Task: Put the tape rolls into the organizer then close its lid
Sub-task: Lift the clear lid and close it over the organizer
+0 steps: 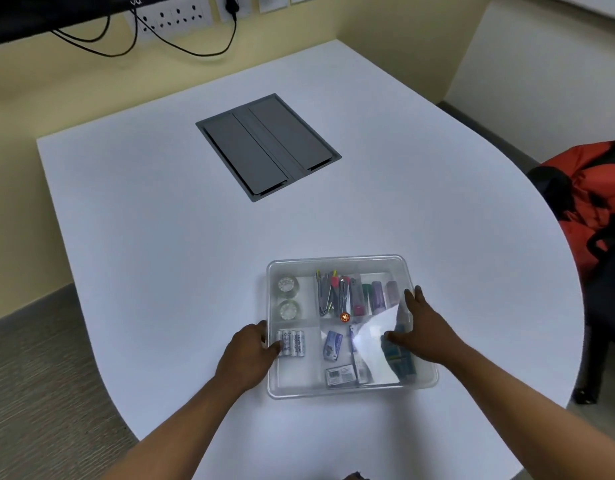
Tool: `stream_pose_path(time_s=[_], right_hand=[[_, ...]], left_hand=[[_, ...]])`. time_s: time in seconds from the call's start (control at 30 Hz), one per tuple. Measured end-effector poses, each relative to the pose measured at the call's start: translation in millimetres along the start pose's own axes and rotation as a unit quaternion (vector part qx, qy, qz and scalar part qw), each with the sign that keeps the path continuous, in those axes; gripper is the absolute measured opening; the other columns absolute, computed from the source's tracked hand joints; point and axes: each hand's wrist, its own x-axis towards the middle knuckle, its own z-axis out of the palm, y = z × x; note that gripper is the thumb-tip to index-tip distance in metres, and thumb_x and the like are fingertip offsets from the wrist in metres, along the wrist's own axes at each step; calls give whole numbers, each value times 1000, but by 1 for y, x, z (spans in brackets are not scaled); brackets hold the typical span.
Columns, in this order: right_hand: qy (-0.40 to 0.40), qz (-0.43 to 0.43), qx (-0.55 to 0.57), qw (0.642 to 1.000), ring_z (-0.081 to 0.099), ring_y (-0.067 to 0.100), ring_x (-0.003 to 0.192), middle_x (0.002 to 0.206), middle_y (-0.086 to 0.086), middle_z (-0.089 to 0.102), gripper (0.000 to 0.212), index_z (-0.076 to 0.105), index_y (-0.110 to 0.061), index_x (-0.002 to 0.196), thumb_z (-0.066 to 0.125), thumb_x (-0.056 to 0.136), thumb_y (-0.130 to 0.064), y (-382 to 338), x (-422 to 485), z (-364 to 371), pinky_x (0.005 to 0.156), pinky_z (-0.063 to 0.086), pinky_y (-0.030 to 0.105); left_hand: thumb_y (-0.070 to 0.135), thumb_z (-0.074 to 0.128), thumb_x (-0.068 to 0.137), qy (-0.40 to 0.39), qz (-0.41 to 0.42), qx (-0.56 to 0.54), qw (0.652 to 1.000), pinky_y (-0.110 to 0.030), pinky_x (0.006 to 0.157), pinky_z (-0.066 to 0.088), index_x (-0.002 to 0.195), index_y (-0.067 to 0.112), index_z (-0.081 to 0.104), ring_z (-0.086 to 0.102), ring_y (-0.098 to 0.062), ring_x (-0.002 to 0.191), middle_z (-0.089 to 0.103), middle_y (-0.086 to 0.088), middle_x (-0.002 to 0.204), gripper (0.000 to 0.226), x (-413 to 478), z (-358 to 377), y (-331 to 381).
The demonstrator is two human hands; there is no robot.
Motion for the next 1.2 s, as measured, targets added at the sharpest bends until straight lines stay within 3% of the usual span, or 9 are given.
stream_pose_path(time_s=[0.07, 0.13, 0.27, 0.33, 0.43, 0.63, 0.83, 0.93, 1.2], right_hand=[[-42, -21, -93, 995, 1, 28, 150, 161, 0, -16, 133, -4, -22, 154, 78, 59, -65, 6, 3, -10, 116, 23, 43], [-95, -45, -195, 975, -13, 29, 148, 160, -2, -21, 146, -13, -28, 152, 80, 47, -70, 12, 2, -17, 117, 20, 46], [-132, -82, -289, 945, -21, 34, 145, 158, 3, -27, 155, -26, -28, 147, 89, 46, -56, 24, -4, -20, 120, 12, 46], [-116, -91, -301, 942, -20, 34, 145, 158, 3, -27, 155, -27, -28, 147, 90, 48, -51, 28, -6, -19, 119, 12, 45], [-99, -94, -293, 946, -18, 34, 146, 157, 0, -28, 154, -28, -30, 146, 90, 48, -49, 32, -7, -17, 119, 13, 46], [-75, -94, -271, 955, -12, 32, 148, 158, -6, -25, 155, -26, -37, 145, 91, 45, -49, 35, -10, -14, 119, 18, 45], [-63, -92, -264, 958, -11, 32, 148, 157, -11, -25, 161, -34, -43, 138, 92, 38, -51, 37, -7, -16, 118, 20, 46], [-65, -90, -263, 958, -11, 34, 148, 156, -10, -28, 166, -41, -42, 130, 94, 34, -51, 34, -5, -15, 118, 19, 48], [-99, -73, -297, 947, -16, 42, 145, 152, 2, -39, 171, -36, -32, 141, 95, 32, -51, 20, 4, -20, 118, 9, 54]], left_hand=[[47, 62, 85, -7, 0, 21, 1000, -32, 86, 48, 129, 20, 50, 59, -19, 110, 55, 9, 128, 53, 0, -2, -1], [53, 61, 82, 27, 29, 63, 997, -33, 89, 48, 147, 24, 26, 53, -16, 122, 38, 11, 145, 79, -3, -5, -4], [65, 66, 70, 9, 132, 125, 983, -31, 105, 39, 150, 34, 11, 23, -9, 144, 8, 17, 160, 102, -4, -10, -8], [72, 69, 58, -40, 153, 172, 972, -29, 112, 28, 151, 33, 6, 4, -6, 147, -9, 16, 159, 119, -5, -10, -6], [72, 75, 48, -92, 155, 237, 955, -31, 115, 27, 151, 25, -3, -10, -9, 147, -27, 6, 156, 137, -7, -9, -1], [57, 85, 51, -79, 152, 270, 947, -32, 114, 29, 150, 19, -10, -12, -16, 147, -31, -1, 154, 142, -8, -1, 5], [59, 85, 47, -67, 152, 246, 955, -30, 116, 20, 150, 17, -11, -13, -14, 147, -32, 1, 153, 147, -8, 1, 3], [58, 85, 45, -64, 147, 230, 960, -27, 116, 19, 149, 17, -16, -14, -12, 146, -34, 3, 152, 151, -9, 2, 2], [50, 89, 45, -73, 130, 238, 960, -27, 118, 19, 147, 12, -20, -17, -17, 146, -39, -1, 147, 154, -7, 4, 16]])
